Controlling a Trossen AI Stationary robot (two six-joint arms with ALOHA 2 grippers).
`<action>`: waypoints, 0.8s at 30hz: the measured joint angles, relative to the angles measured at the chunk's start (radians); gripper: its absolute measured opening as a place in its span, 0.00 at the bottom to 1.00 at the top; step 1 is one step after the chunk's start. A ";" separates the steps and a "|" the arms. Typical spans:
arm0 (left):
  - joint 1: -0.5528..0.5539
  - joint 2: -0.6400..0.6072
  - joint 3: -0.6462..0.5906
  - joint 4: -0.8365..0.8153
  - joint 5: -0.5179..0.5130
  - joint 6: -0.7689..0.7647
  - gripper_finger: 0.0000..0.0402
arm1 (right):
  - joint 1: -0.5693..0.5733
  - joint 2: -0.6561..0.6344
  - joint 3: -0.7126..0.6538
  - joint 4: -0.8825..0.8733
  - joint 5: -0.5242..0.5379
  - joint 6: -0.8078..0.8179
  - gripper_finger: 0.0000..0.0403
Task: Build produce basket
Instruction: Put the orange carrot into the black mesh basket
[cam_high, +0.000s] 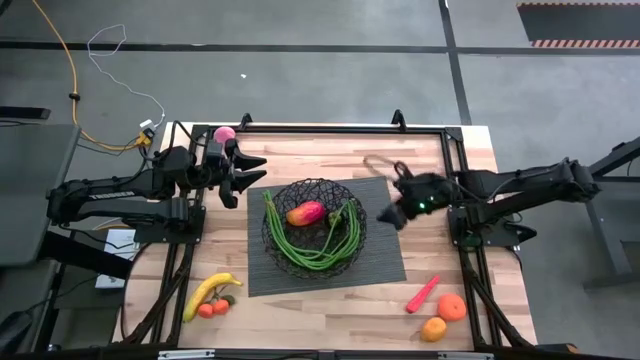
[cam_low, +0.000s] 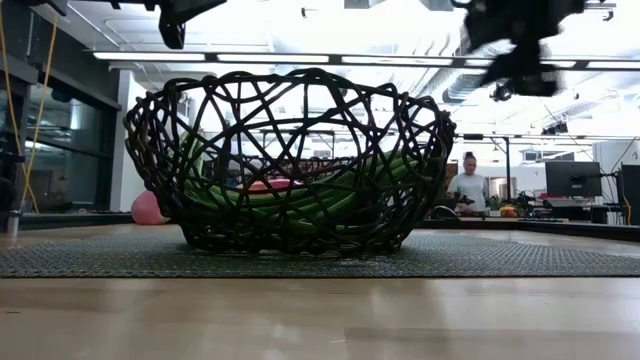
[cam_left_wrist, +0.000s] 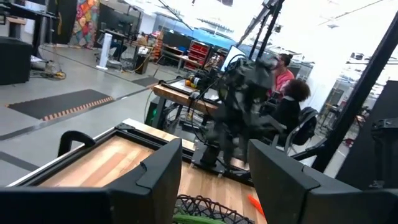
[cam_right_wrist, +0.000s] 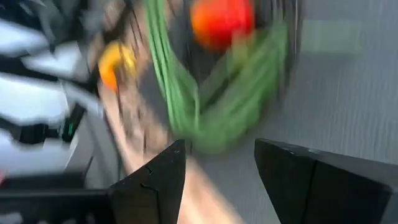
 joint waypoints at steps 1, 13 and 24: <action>0.000 0.000 0.000 0.000 -0.009 -0.001 0.43 | 0.025 0.000 0.006 -0.043 -0.037 0.059 0.43; 0.000 0.001 0.000 -0.001 -0.016 0.000 0.43 | 0.553 0.123 0.007 -0.116 -0.030 1.041 0.43; 0.001 0.002 0.000 -0.002 -0.016 0.010 0.43 | 0.689 0.389 0.006 -0.120 -0.137 1.317 0.43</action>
